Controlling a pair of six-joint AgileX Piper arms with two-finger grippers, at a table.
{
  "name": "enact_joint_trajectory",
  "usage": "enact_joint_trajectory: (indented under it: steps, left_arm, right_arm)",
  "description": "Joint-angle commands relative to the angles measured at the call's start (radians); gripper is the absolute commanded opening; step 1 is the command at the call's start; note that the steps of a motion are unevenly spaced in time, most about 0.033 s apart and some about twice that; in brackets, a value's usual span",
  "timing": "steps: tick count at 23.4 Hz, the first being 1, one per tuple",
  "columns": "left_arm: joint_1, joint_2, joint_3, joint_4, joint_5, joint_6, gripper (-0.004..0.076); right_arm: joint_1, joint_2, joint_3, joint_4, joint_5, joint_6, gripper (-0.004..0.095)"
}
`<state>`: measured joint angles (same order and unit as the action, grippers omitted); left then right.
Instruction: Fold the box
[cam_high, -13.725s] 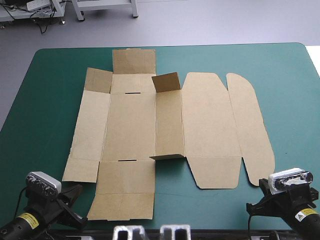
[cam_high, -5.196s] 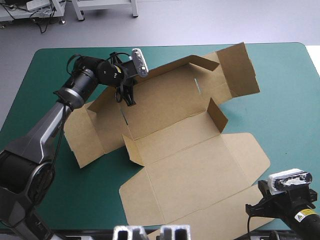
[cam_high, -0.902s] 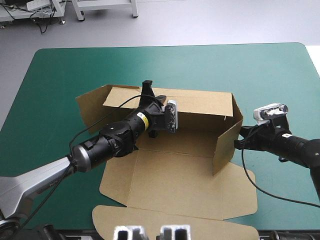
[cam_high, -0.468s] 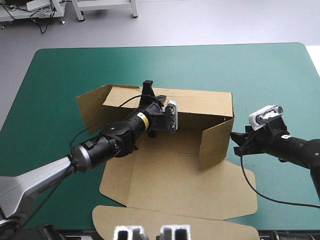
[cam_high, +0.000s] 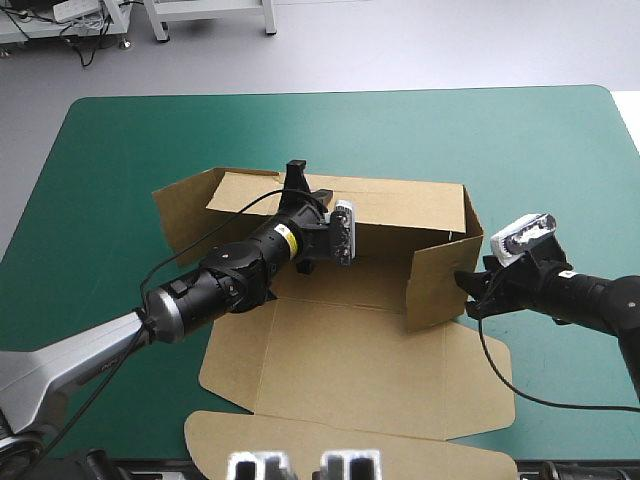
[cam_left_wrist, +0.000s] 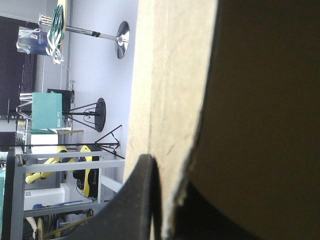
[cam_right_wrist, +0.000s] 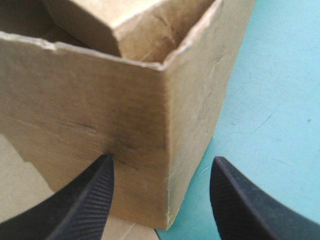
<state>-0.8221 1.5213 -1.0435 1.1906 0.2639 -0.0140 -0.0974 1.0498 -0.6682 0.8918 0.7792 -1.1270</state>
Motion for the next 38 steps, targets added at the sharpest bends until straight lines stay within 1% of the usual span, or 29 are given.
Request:
enact_joint_trajectory:
  steps: [1,4,7,9,10,12,15,16,18,19,21,25,27,29,30,32,33,34,36,38]
  left_arm:
    - [-0.012,0.006,0.008,-0.095,-0.037,-0.033,-0.0009]
    - [-0.012,0.006,-0.017,-0.095,-0.037,-0.067,-0.0009]
    - [-0.012,0.006,-0.044,-0.095,-0.039,-0.082,-0.0009]
    - [-0.012,0.006,-0.051,-0.092,-0.039,-0.081,-0.0009]
    - [-0.012,0.006,-0.051,-0.092,-0.042,-0.078,-0.0009]
    - [-0.012,0.006,-0.051,-0.092,-0.046,-0.078,-0.0009]
    - [-0.012,0.006,-0.051,-0.090,-0.069,-0.078,-0.0009]
    - [-0.012,0.003,-0.051,-0.090,-0.092,-0.078,-0.0009]
    - [-0.012,-0.001,-0.051,-0.090,-0.103,-0.078,-0.0009]
    - [-0.012,-0.003,-0.051,-0.090,-0.103,-0.076,-0.0009]
    - [-0.012,-0.003,-0.051,-0.090,-0.102,-0.076,-0.0009]
    - [-0.012,-0.003,-0.051,-0.090,-0.070,-0.076,-0.0005]
    - [-0.012,-0.003,-0.051,-0.060,-0.051,-0.076,0.0037]
    - [-0.012,-0.003,-0.052,-0.043,-0.055,-0.081,0.0133]
    - [-0.012,-0.003,-0.054,-0.043,-0.059,-0.101,0.0196]
    - [-0.012,-0.003,-0.054,-0.043,-0.086,-0.136,0.0356]
    - [-0.012,-0.003,-0.054,-0.043,-0.113,-0.136,0.0448]
    - [-0.012,-0.003,-0.054,-0.052,-0.145,-0.169,0.0505]
    - [-0.013,-0.003,-0.058,-0.066,-0.187,-0.261,0.0531]
    - [-0.013,-0.003,-0.058,-0.064,-0.206,-0.304,0.0531]
  right_arm:
    - [-0.002,0.033,-0.027,0.117,-0.012,-0.062,0.0532]
    - [-0.002,0.078,-0.027,0.191,0.000,-0.121,0.0533]
    - [-0.002,0.104,-0.027,0.236,-0.009,-0.134,0.0531]
    - [-0.002,0.115,-0.027,0.260,-0.027,-0.134,0.0504]
    - [-0.002,0.117,-0.027,0.268,-0.040,-0.134,0.0480]
    - [-0.002,0.124,-0.027,0.283,-0.058,-0.144,0.0386]
    - [-0.002,0.148,-0.027,0.303,-0.057,-0.206,0.0259]
    - [-0.002,0.168,-0.027,0.323,-0.047,-0.210,0.0233]
    - [-0.002,0.195,-0.027,0.344,-0.047,-0.206,0.0215]
    - [-0.002,0.205,-0.027,0.365,-0.054,-0.208,0.0117]
    - [-0.002,0.203,-0.027,0.367,-0.076,-0.214,-0.0005]
    - [-0.002,0.203,-0.027,0.367,-0.071,-0.213,0.0004]
    - [-0.002,0.203,-0.027,0.363,-0.067,-0.208,0.0004]
    - [-0.002,0.203,-0.027,0.359,-0.062,-0.209,0.0004]
    - [-0.002,0.203,-0.027,0.359,-0.062,-0.209,0.0004]
    - [-0.002,0.203,-0.027,0.351,-0.062,-0.209,0.0004]
    - [-0.002,0.203,-0.027,0.348,-0.062,-0.211,0.0004]
    - [-0.002,0.203,-0.027,0.349,-0.059,-0.211,0.0004]
    - [-0.002,0.203,-0.027,0.349,-0.056,-0.211,0.0004]
    - [-0.002,0.203,-0.027,0.346,-0.051,-0.211,0.0003]
